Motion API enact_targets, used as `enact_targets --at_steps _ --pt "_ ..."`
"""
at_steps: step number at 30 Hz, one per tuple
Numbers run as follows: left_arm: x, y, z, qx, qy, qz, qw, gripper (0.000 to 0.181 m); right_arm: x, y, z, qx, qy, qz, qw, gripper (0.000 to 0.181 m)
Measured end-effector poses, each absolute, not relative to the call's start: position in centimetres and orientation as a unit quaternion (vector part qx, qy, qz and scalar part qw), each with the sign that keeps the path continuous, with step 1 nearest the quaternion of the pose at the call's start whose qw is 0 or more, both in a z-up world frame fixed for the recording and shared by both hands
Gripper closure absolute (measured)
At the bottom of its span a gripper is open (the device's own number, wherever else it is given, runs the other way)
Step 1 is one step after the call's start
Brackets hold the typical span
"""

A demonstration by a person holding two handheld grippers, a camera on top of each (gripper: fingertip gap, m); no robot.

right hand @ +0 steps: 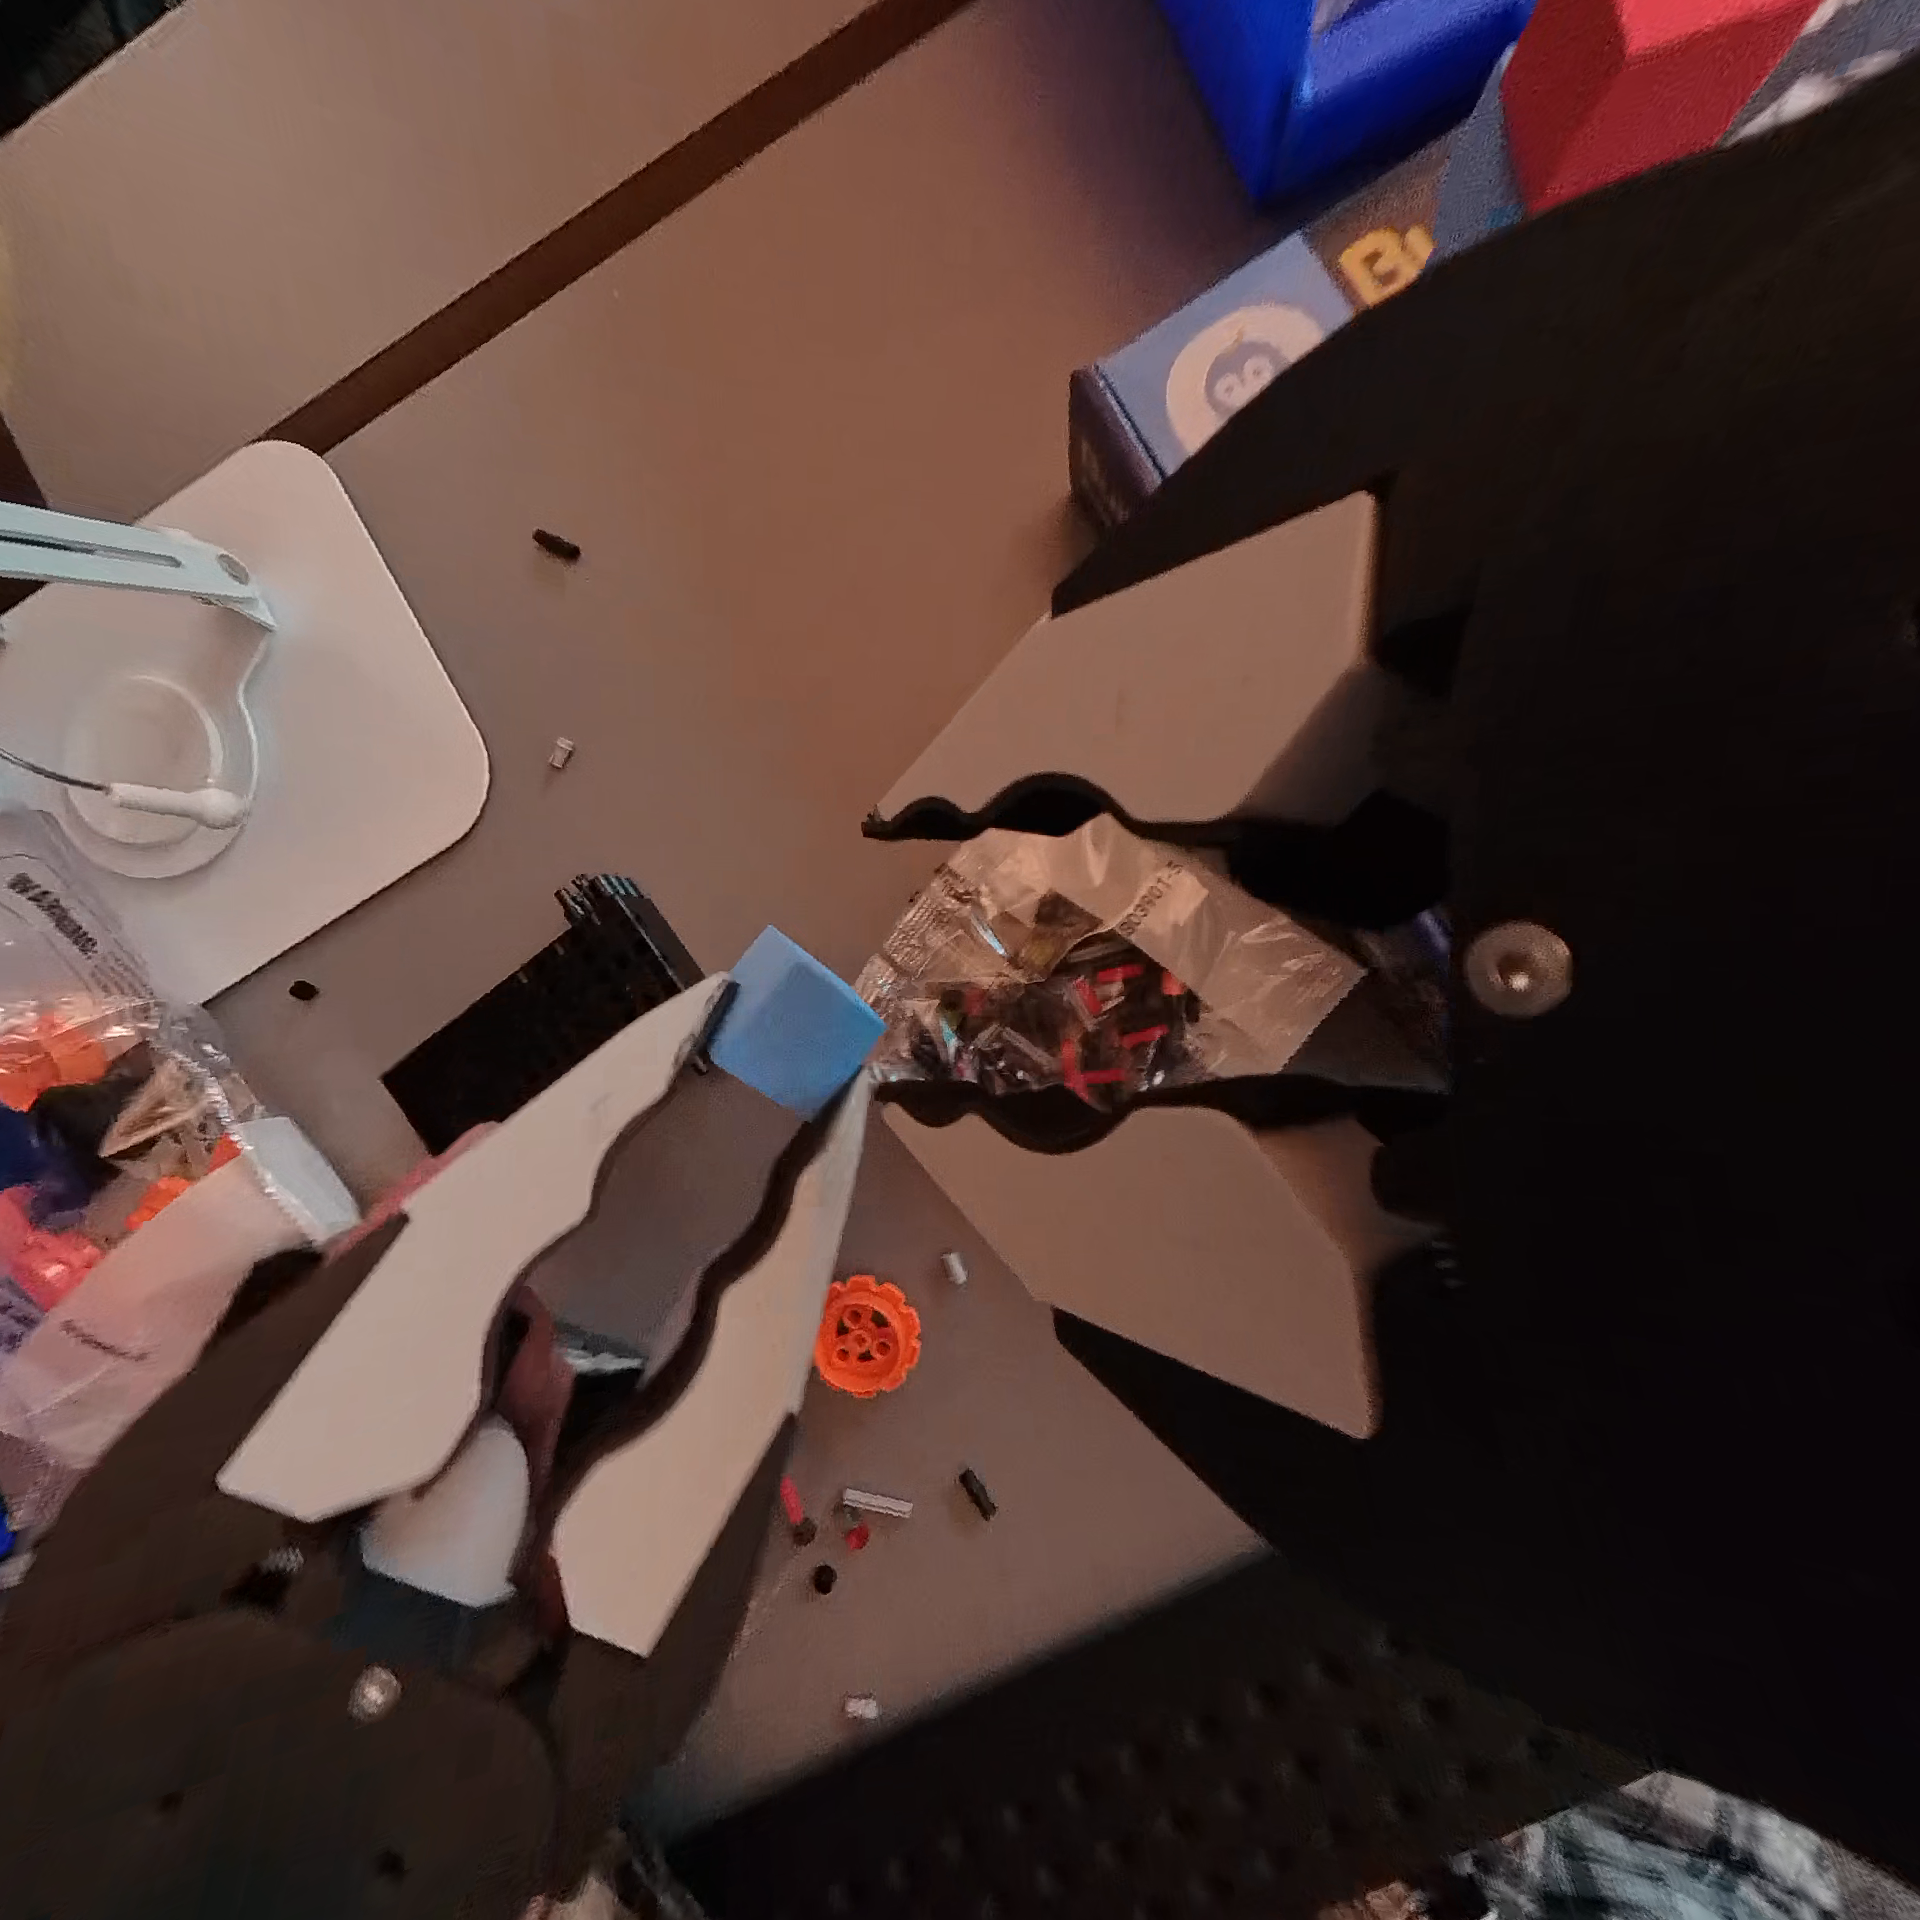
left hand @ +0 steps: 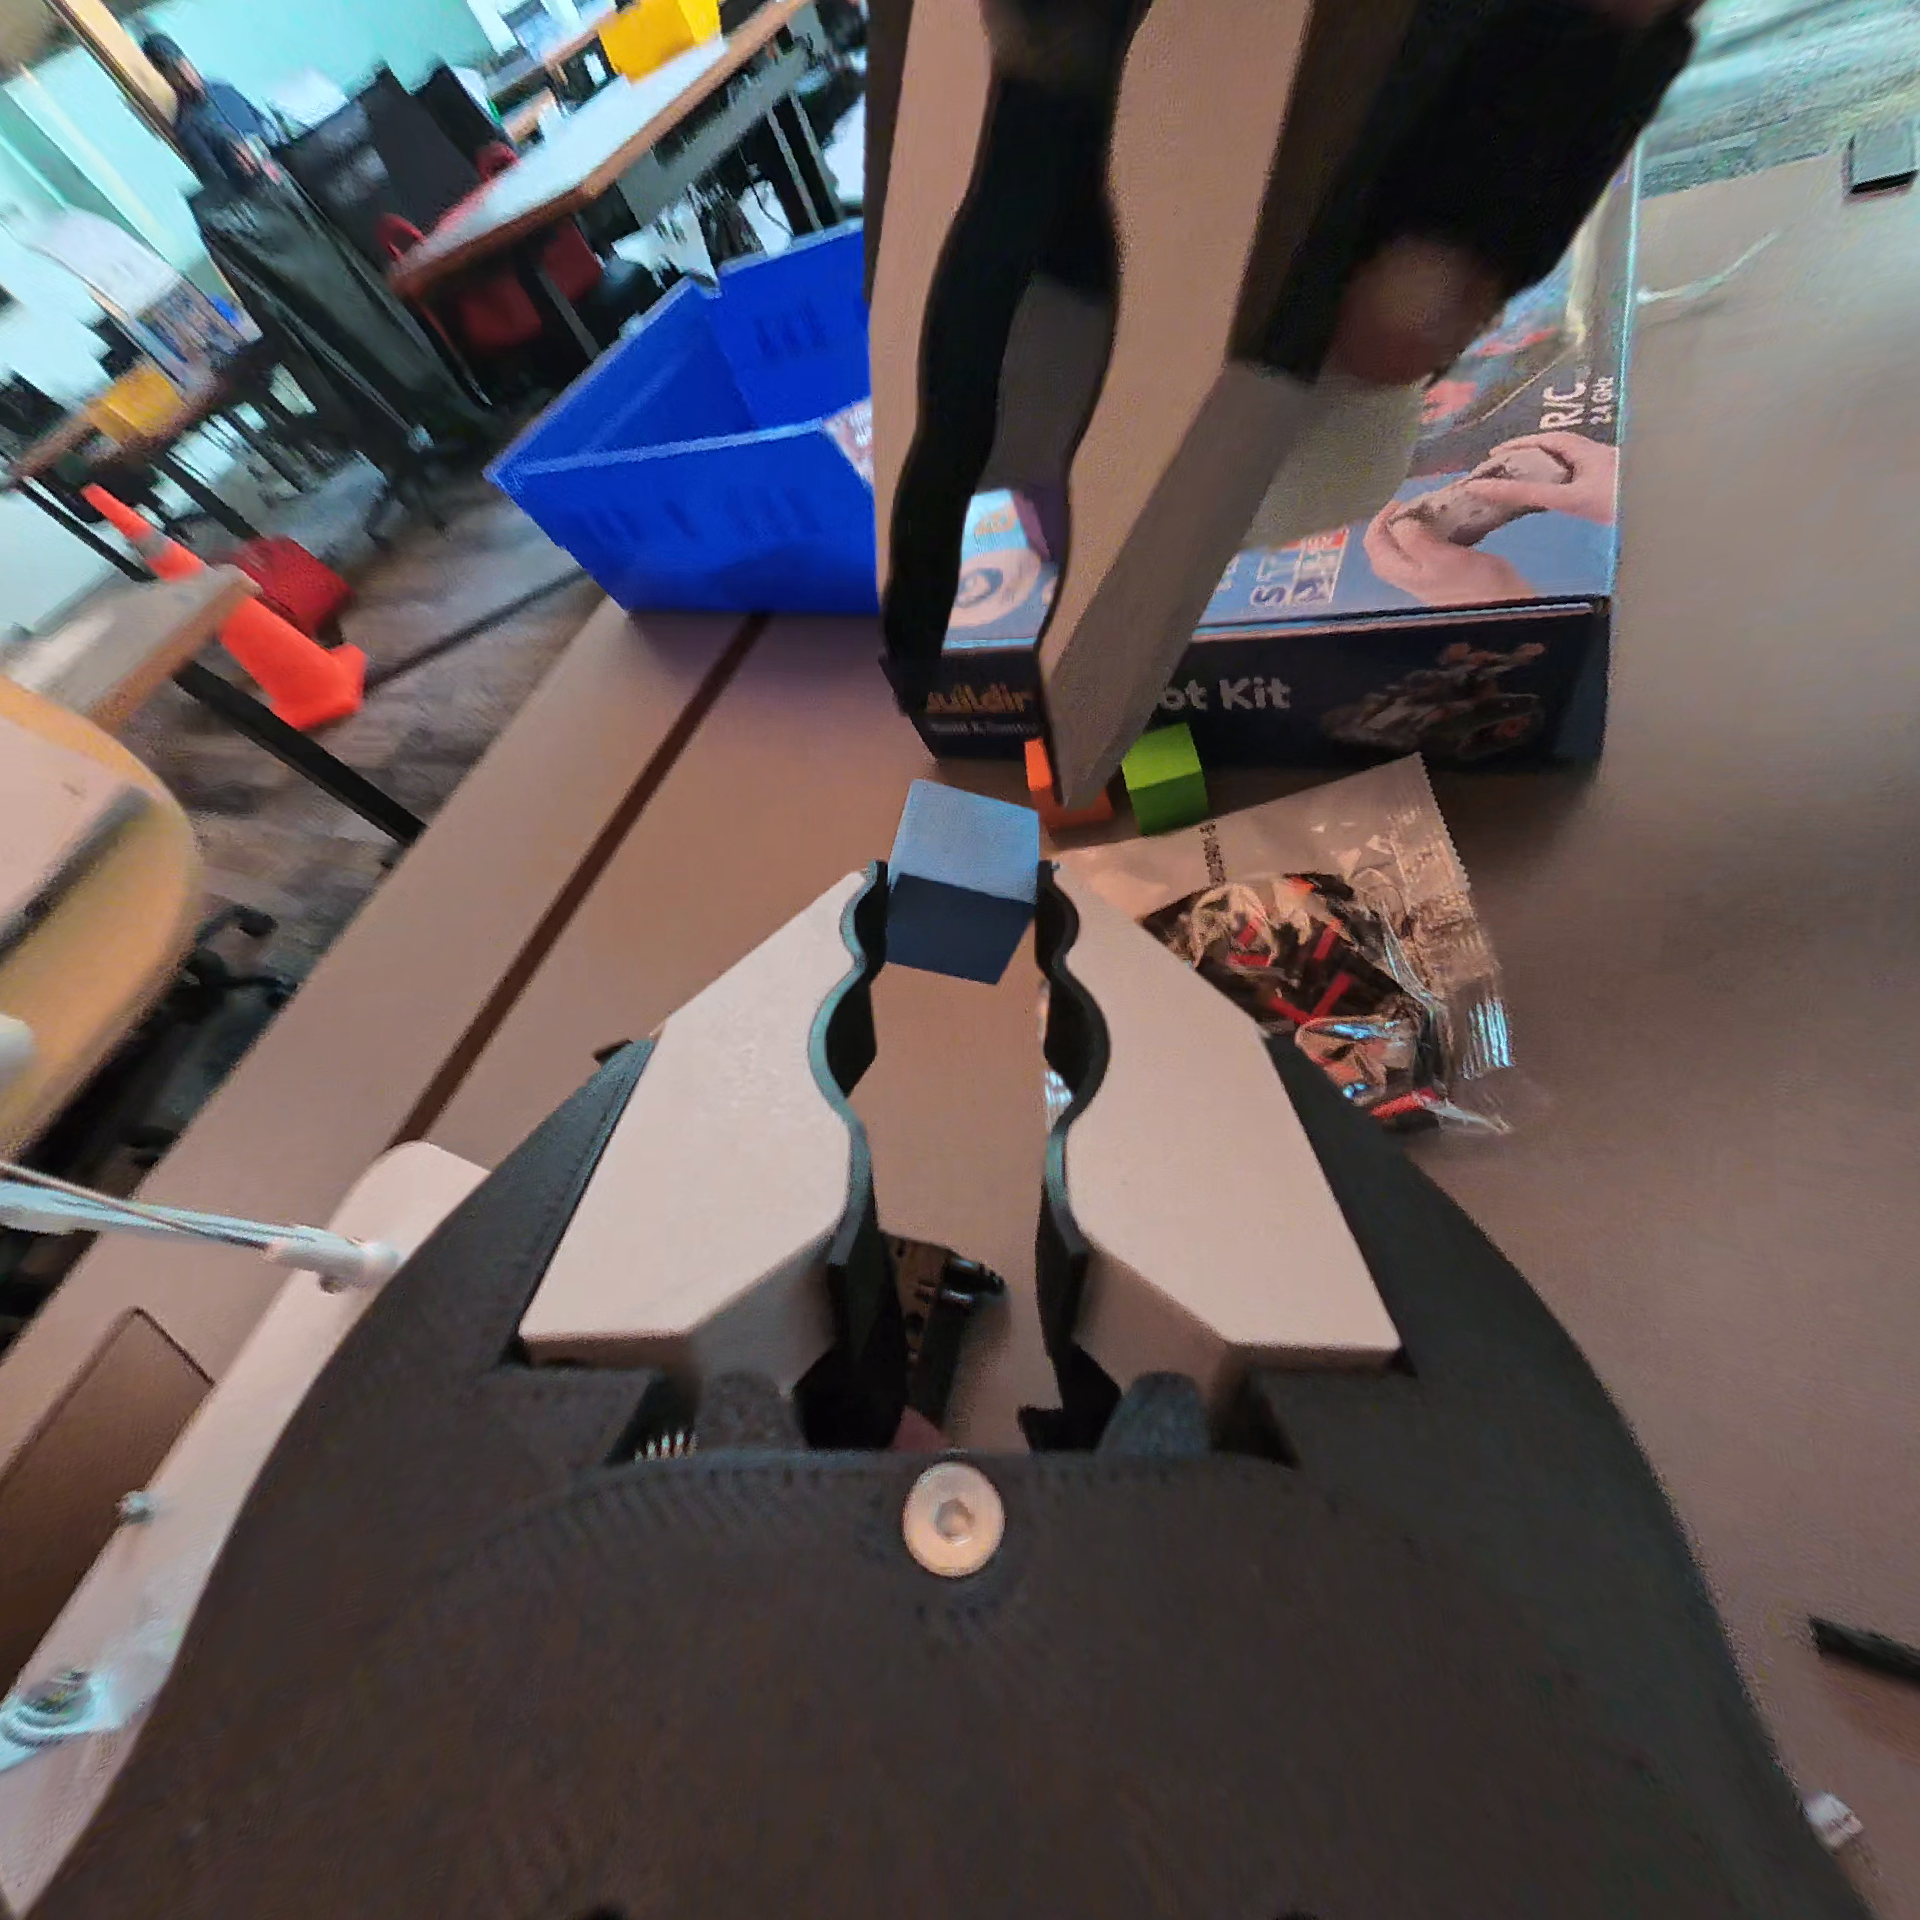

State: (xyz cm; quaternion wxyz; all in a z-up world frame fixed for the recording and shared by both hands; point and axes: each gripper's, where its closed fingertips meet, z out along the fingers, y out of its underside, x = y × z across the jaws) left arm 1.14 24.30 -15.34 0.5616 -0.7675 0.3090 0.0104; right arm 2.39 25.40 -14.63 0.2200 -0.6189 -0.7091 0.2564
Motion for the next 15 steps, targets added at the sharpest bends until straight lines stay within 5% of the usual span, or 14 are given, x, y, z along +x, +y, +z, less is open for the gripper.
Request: enact_targets --at_steps 8,15 --pt "3.1 22.9 -11.1 -0.678 0.349 0.019 0.647 0.155 2.4 23.3 -12.2 -0.592 -0.623 0.494 0.137 0.136" --pt "4.6 21.8 -8.3 -0.624 0.359 0.036 0.693 0.155 3.8 20.9 -8.9 -0.513 -0.592 0.612 0.105 0.155"
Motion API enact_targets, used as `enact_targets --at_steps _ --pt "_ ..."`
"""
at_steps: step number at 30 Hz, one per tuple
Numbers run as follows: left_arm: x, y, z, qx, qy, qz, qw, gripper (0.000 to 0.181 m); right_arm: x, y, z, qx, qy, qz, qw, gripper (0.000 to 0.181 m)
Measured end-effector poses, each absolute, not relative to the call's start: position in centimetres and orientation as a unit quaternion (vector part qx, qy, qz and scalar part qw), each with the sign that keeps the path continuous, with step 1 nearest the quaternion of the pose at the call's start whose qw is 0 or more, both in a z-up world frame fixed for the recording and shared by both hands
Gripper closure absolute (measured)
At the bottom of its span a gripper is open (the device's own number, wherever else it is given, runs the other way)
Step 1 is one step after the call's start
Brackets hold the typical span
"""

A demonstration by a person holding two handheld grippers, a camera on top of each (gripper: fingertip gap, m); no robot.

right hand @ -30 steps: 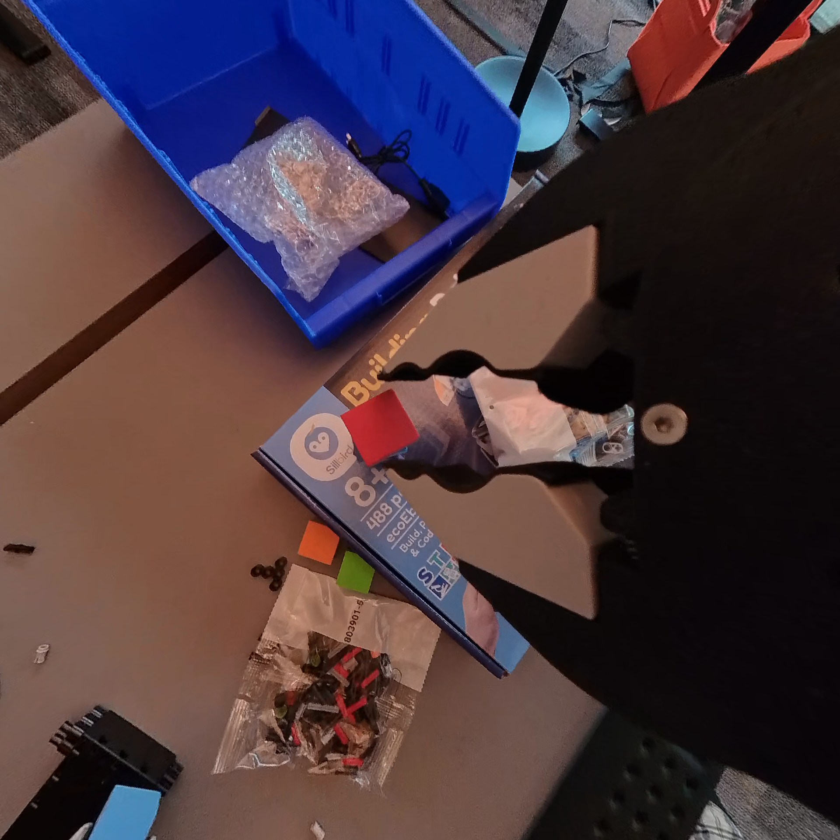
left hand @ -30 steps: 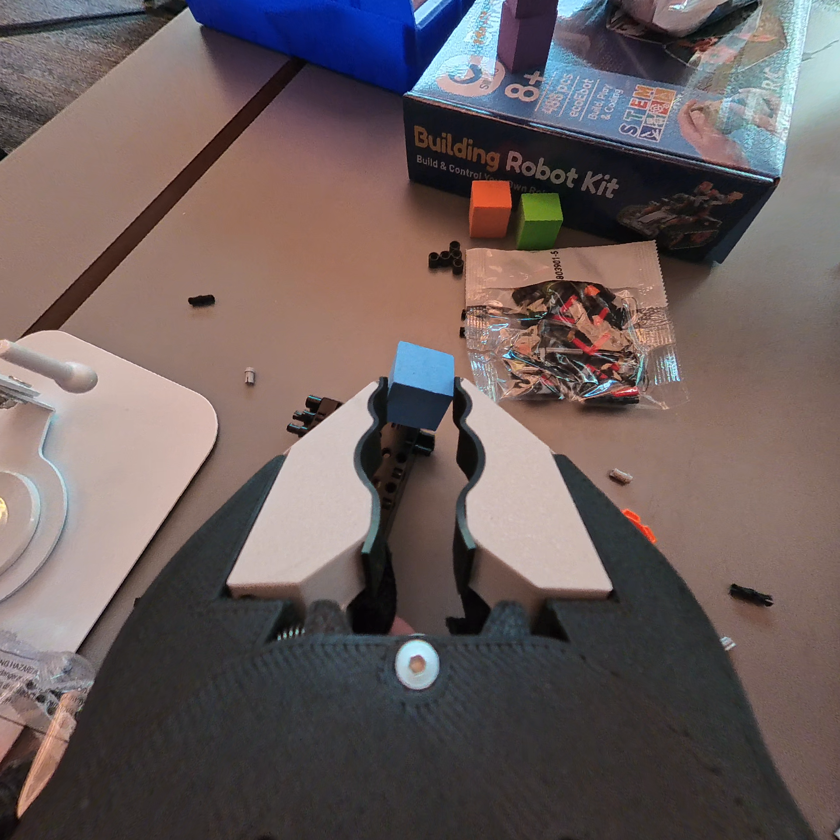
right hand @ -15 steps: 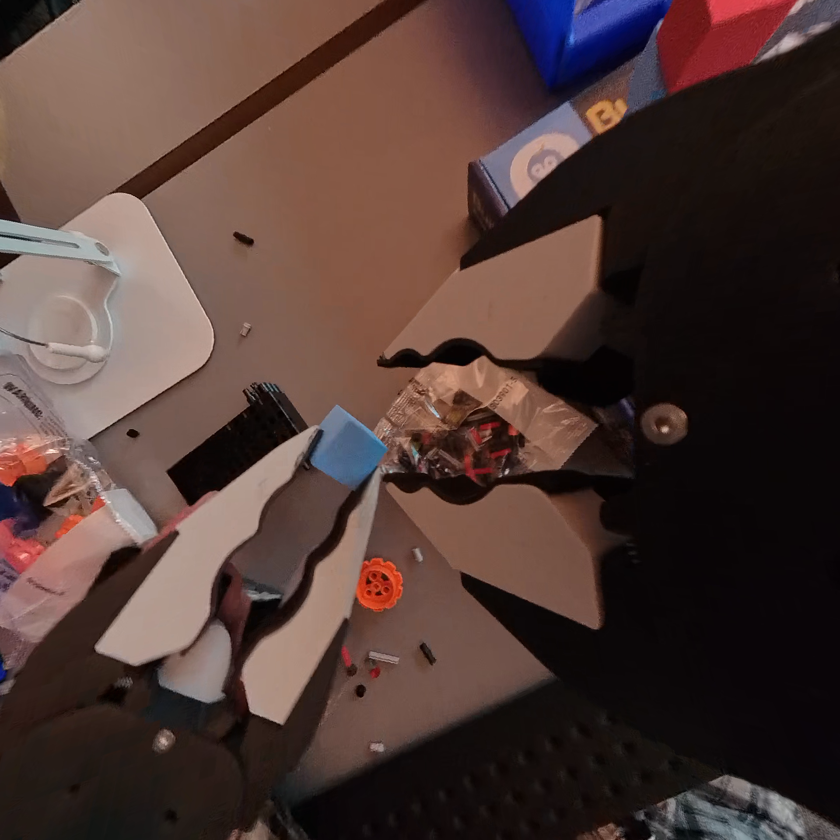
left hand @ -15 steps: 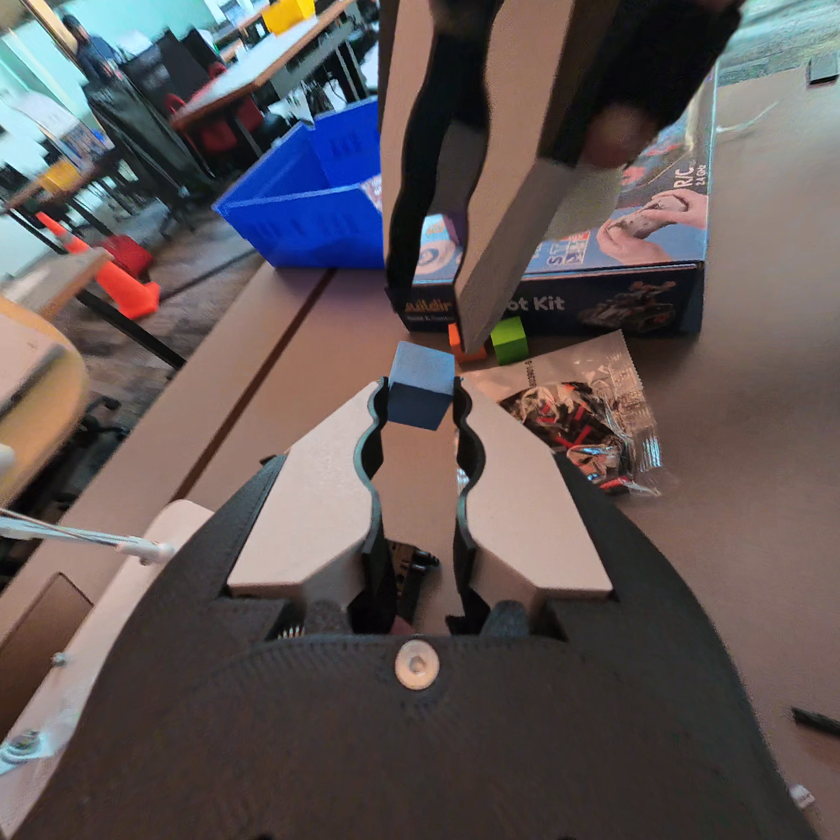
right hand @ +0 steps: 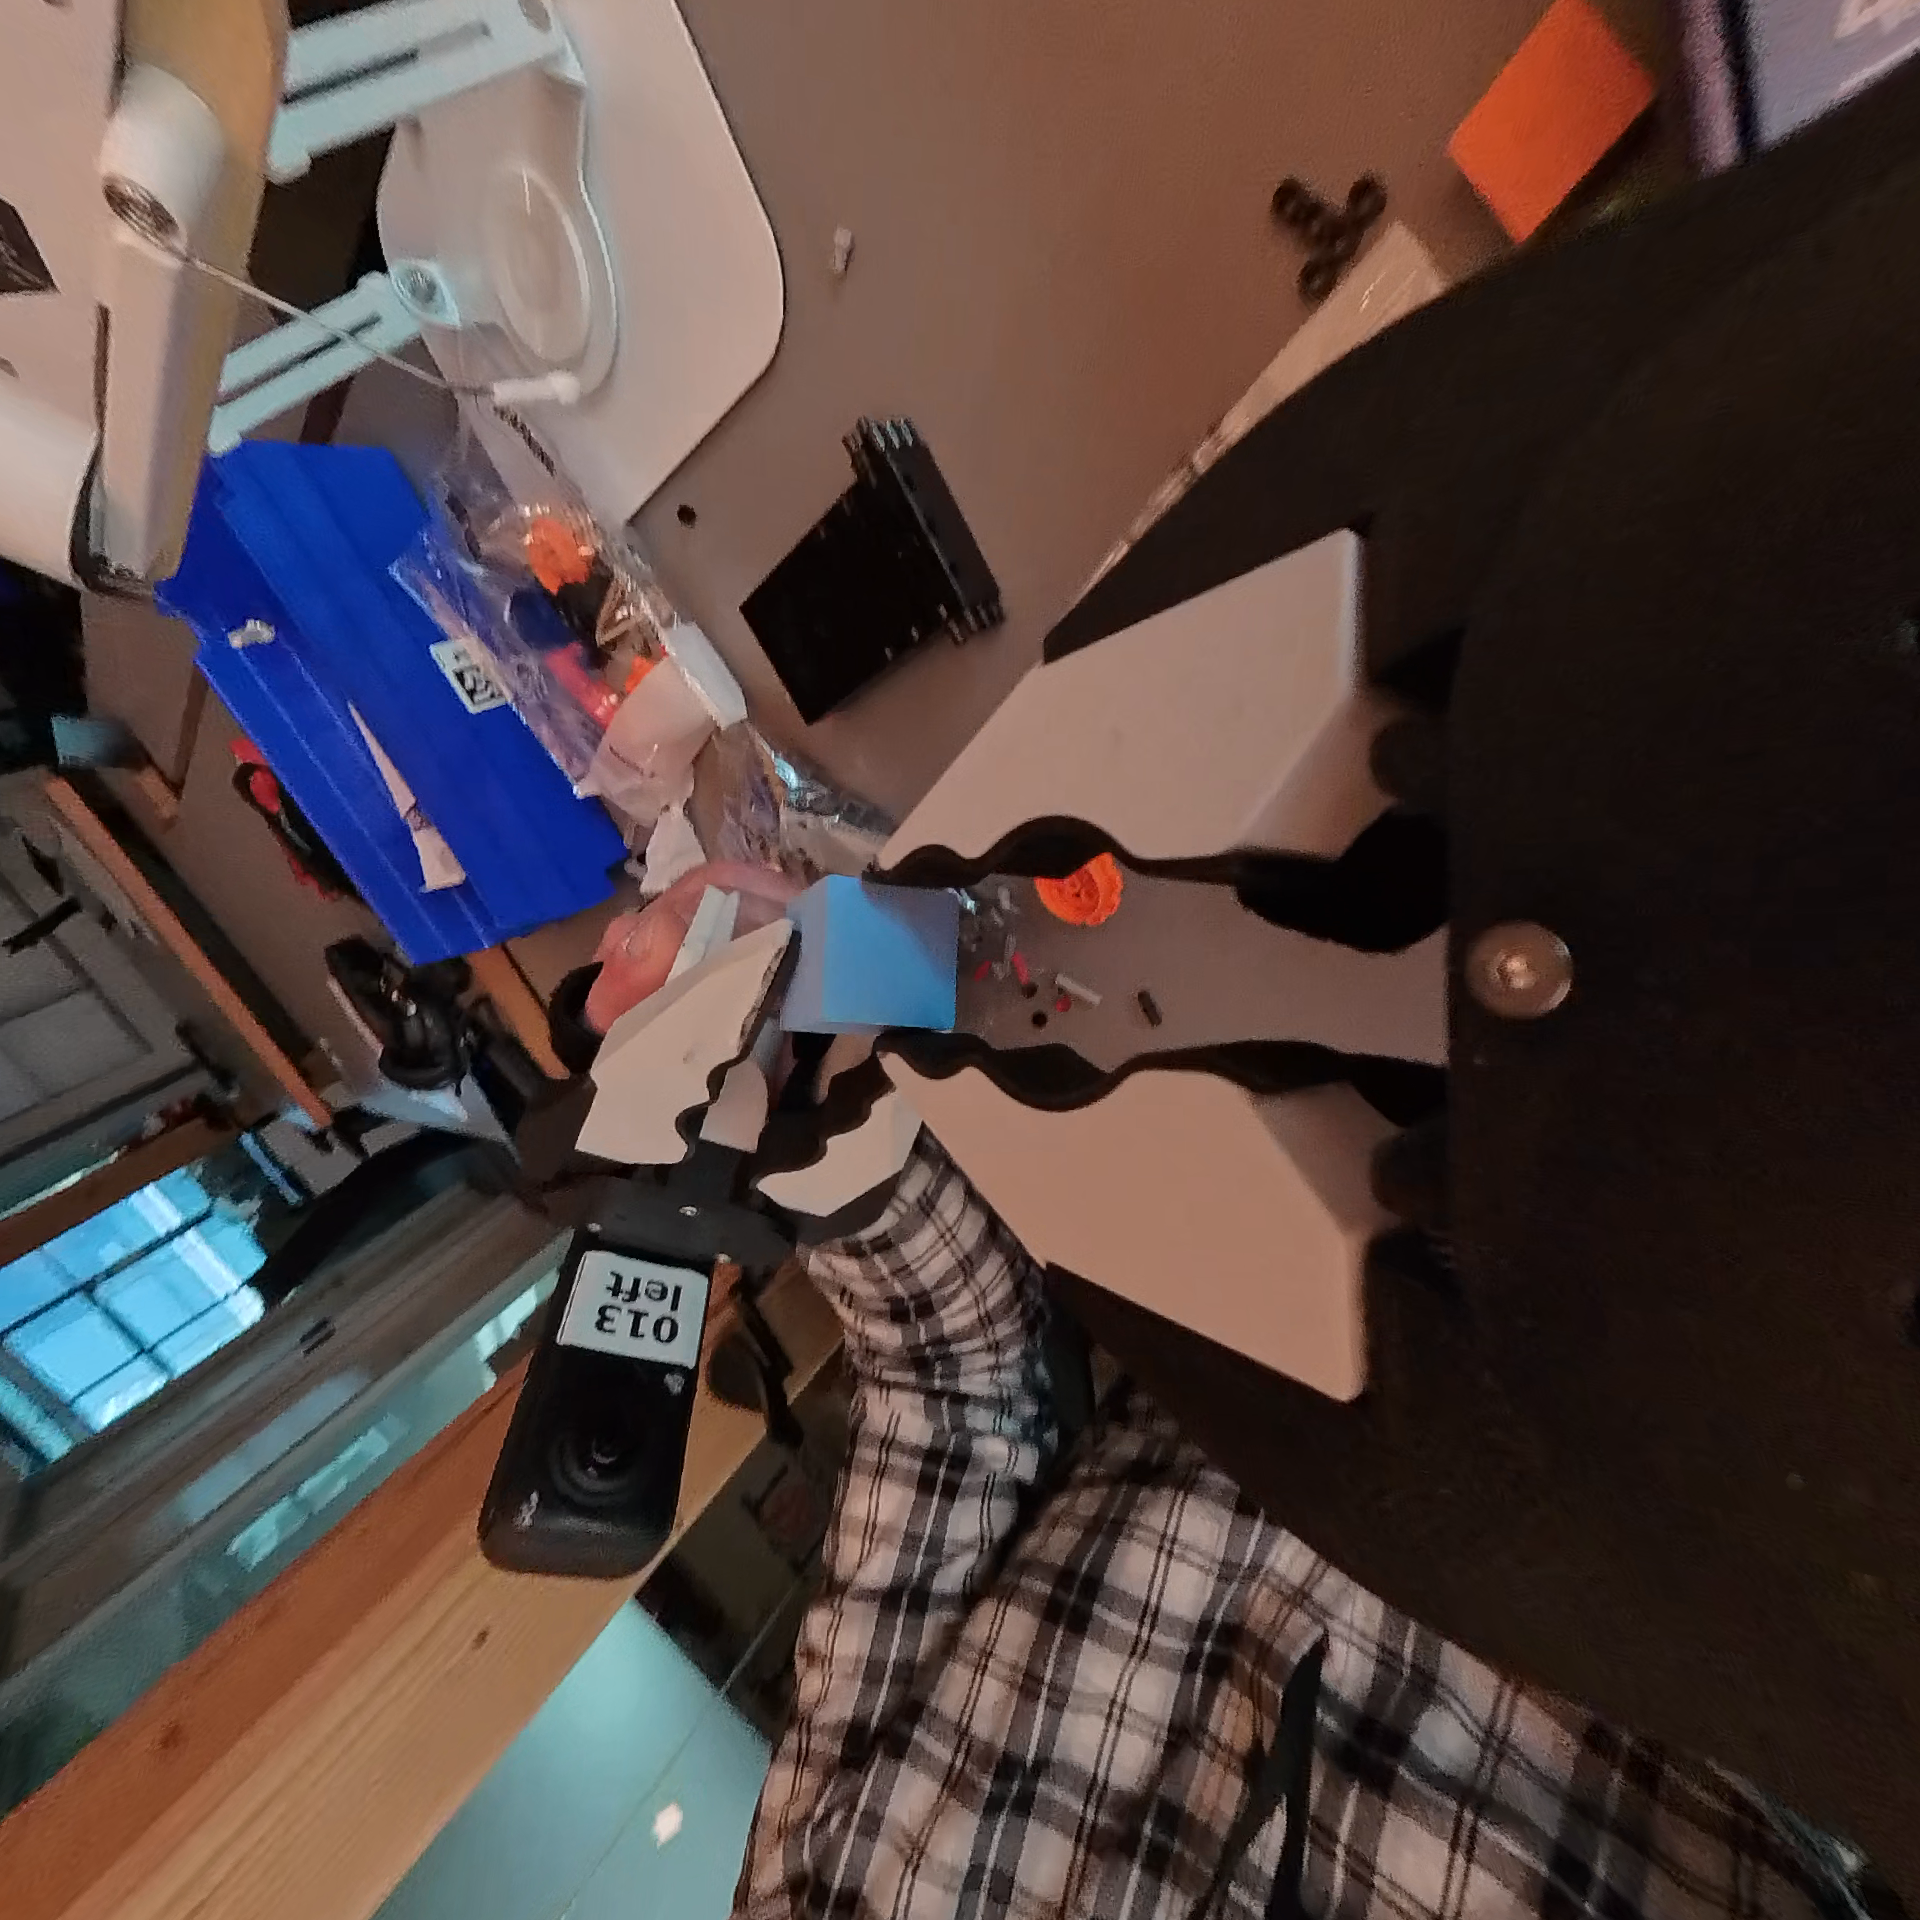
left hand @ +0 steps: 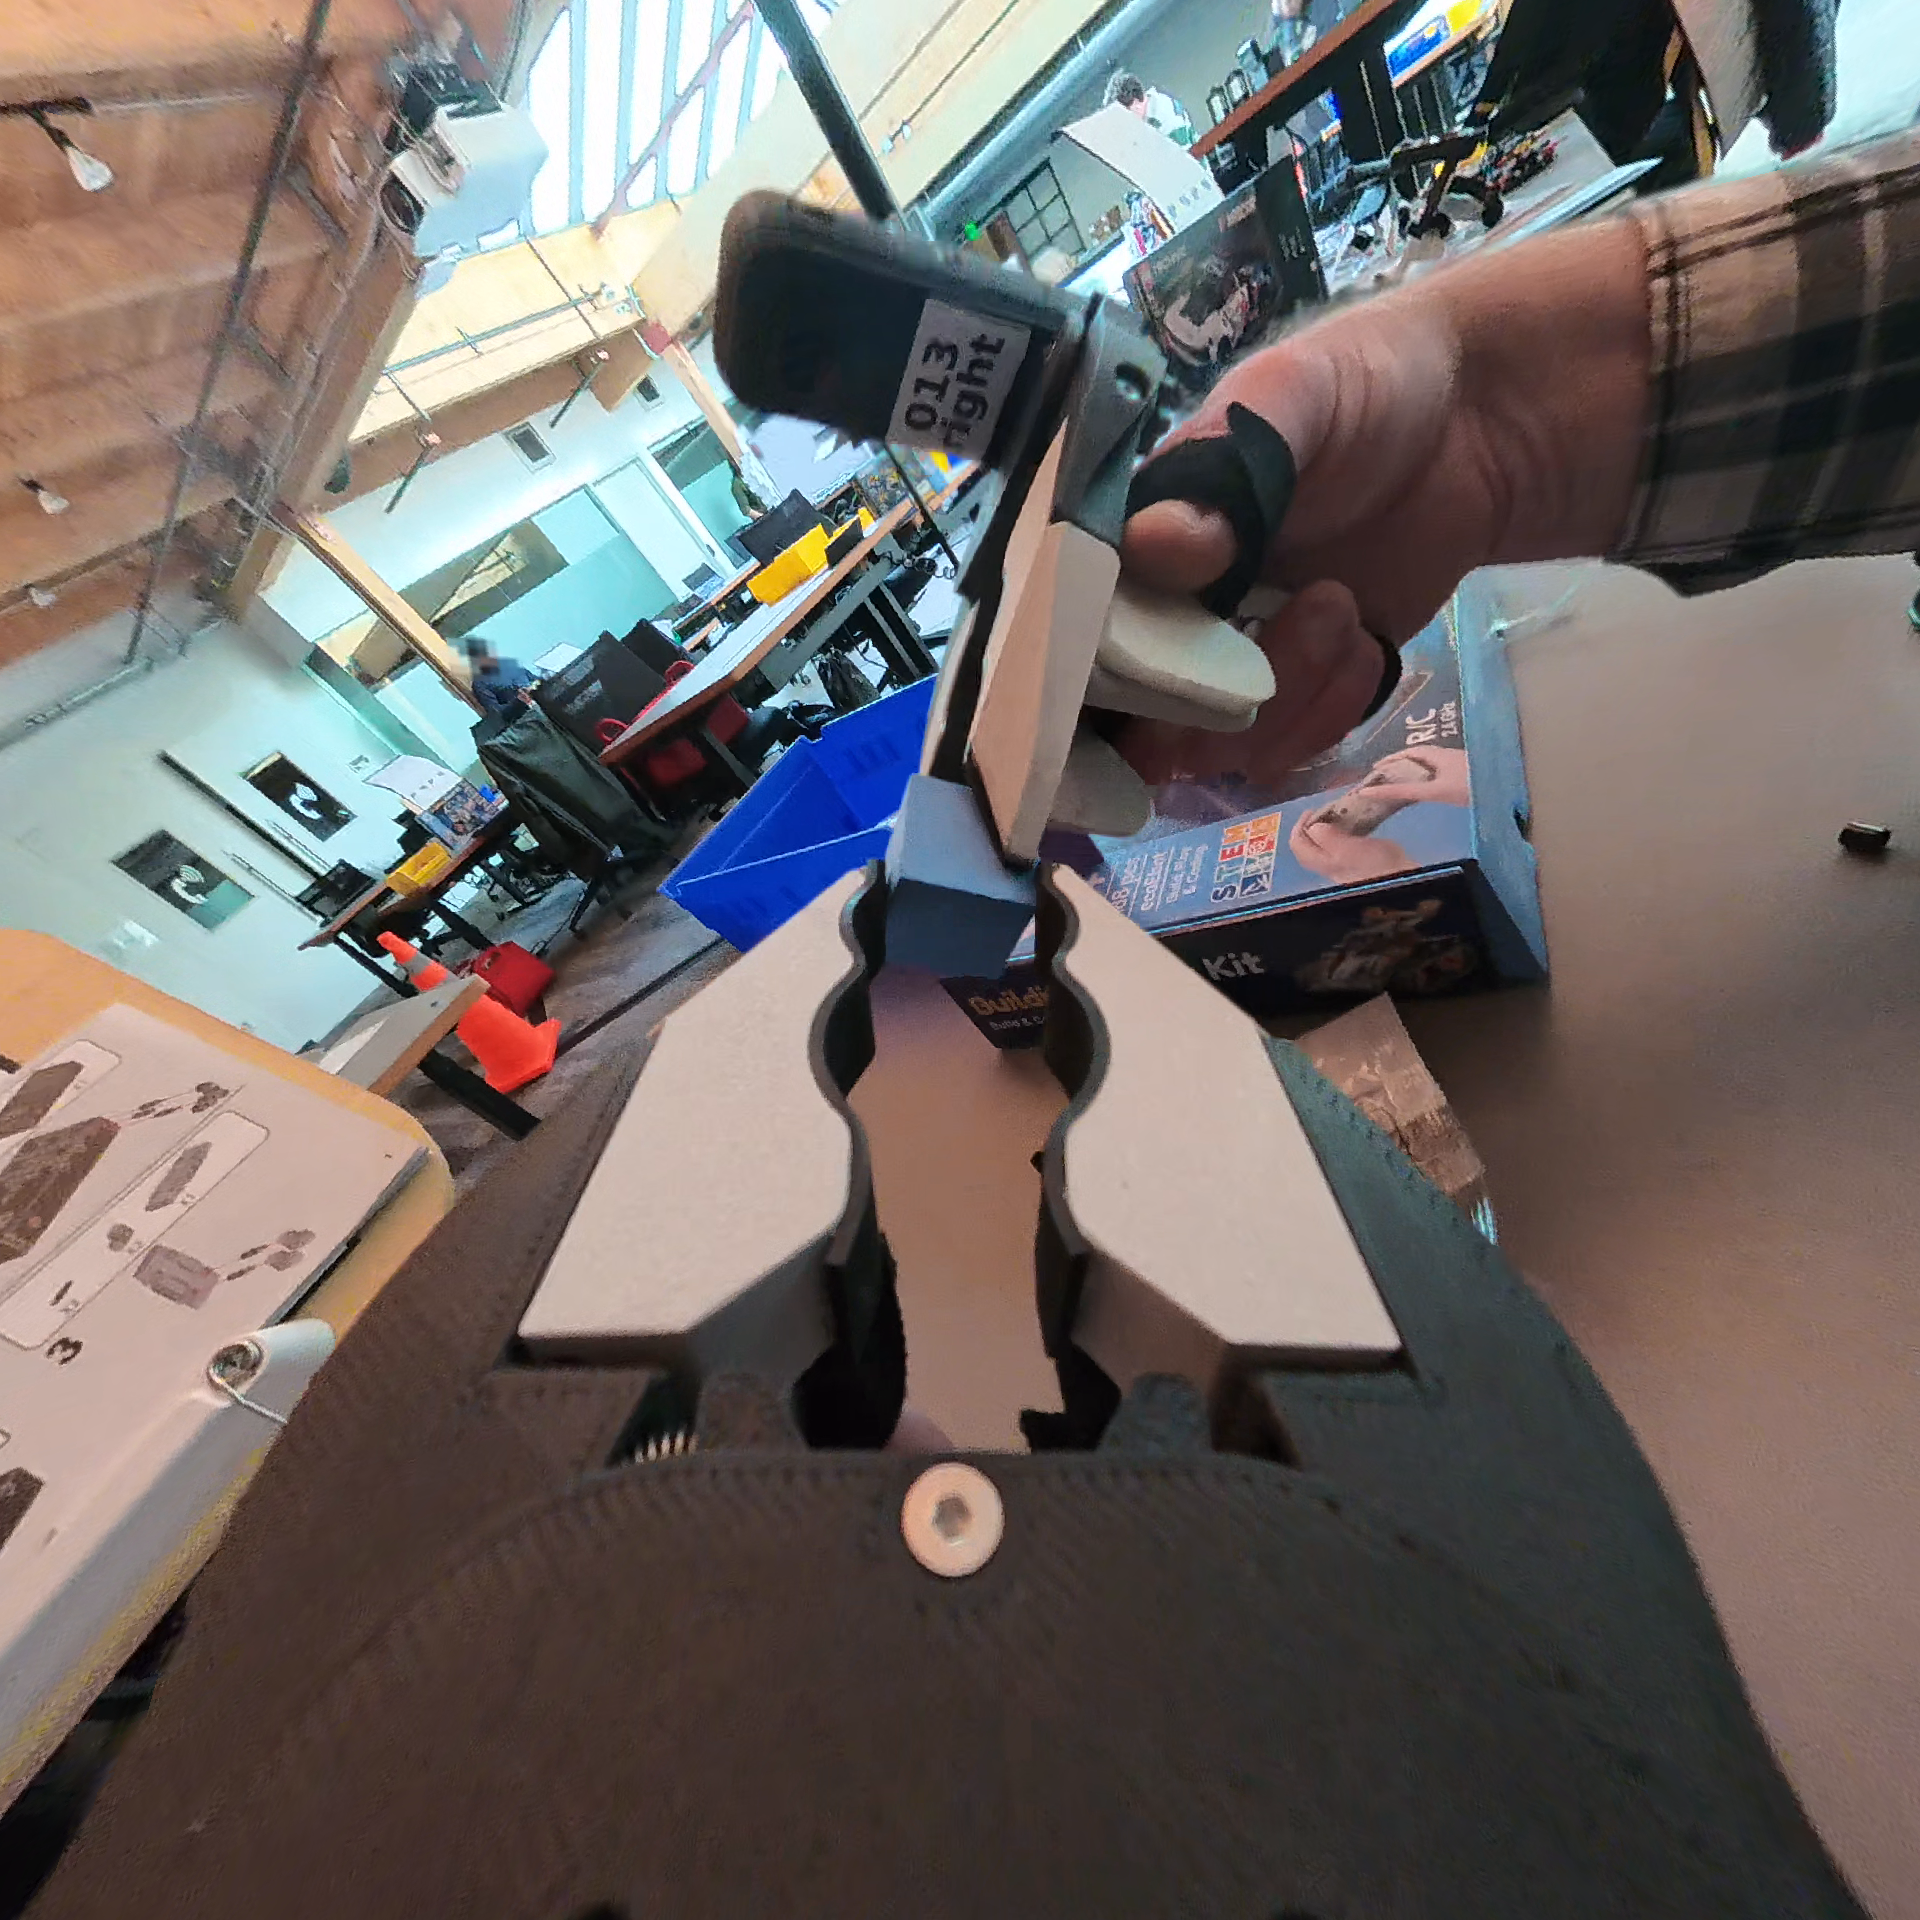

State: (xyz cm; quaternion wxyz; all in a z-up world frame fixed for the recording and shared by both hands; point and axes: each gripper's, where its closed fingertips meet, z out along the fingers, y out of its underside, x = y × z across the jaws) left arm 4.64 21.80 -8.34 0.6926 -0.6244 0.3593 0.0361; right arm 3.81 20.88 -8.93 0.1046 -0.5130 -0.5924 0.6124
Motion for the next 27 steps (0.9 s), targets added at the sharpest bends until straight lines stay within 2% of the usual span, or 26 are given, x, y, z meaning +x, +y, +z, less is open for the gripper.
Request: enact_targets --at_steps 3,6,9,12,17,27 --pt "4.4 22.2 -8.4 -0.629 0.349 0.053 0.693 0.150 4.3 22.5 -8.2 -0.538 -0.612 0.557 0.164 0.155" --pt "3.2 22.7 -8.6 -0.642 0.330 0.059 0.689 0.154 5.9 28.1 -7.6 -0.600 -0.644 0.394 0.263 0.155" --pt "2.3 23.2 -9.2 -0.656 0.315 0.060 0.683 0.159 9.1 33.9 -6.5 -0.654 -0.655 0.230 0.302 0.155" --pt "2.3 23.4 -9.7 -0.666 0.315 0.054 0.674 0.163 11.9 37.7 -6.5 -0.688 -0.663 0.106 0.277 0.155" --pt "2.6 23.6 -10.6 -0.674 0.328 0.060 0.660 0.164 13.5 40.2 -8.0 -0.706 -0.675 0.029 0.213 0.155" --pt "2.3 23.7 -11.2 -0.683 0.326 0.052 0.651 0.165 12.9 40.8 -10.7 -0.713 -0.682 0.022 0.162 0.154"
